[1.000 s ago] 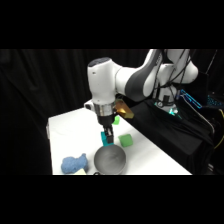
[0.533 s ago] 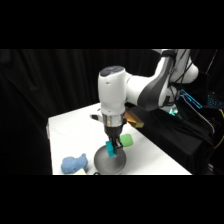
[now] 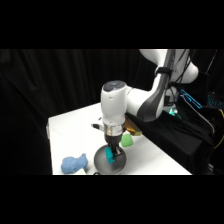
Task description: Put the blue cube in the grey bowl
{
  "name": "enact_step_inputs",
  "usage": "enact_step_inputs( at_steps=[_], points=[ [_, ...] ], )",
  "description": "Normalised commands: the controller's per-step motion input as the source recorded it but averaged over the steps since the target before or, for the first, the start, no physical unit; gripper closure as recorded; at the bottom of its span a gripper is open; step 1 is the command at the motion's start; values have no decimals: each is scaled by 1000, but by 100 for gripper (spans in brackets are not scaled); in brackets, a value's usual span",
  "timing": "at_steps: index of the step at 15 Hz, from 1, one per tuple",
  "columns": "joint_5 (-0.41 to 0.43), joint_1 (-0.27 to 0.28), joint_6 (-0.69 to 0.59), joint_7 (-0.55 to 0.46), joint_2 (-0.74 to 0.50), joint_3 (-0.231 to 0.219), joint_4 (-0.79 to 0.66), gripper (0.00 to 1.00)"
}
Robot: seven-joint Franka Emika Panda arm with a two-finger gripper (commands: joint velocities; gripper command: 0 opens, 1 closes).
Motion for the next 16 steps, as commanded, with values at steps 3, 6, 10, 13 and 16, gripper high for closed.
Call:
enact_step_inputs(
  at_steps=[3,6,10,13,16],
  points=[
    [-19,39,118,-143,7,-66,29,1],
    [68,-32,21,-219,-65,-2,34,0],
    [165,-111,-203,-284,-182,65,8,0],
    [217,-156,-405,-347,-333,123,-49,0],
    [251,-174,-404,-409,-365,155,-68,0]
  ],
)
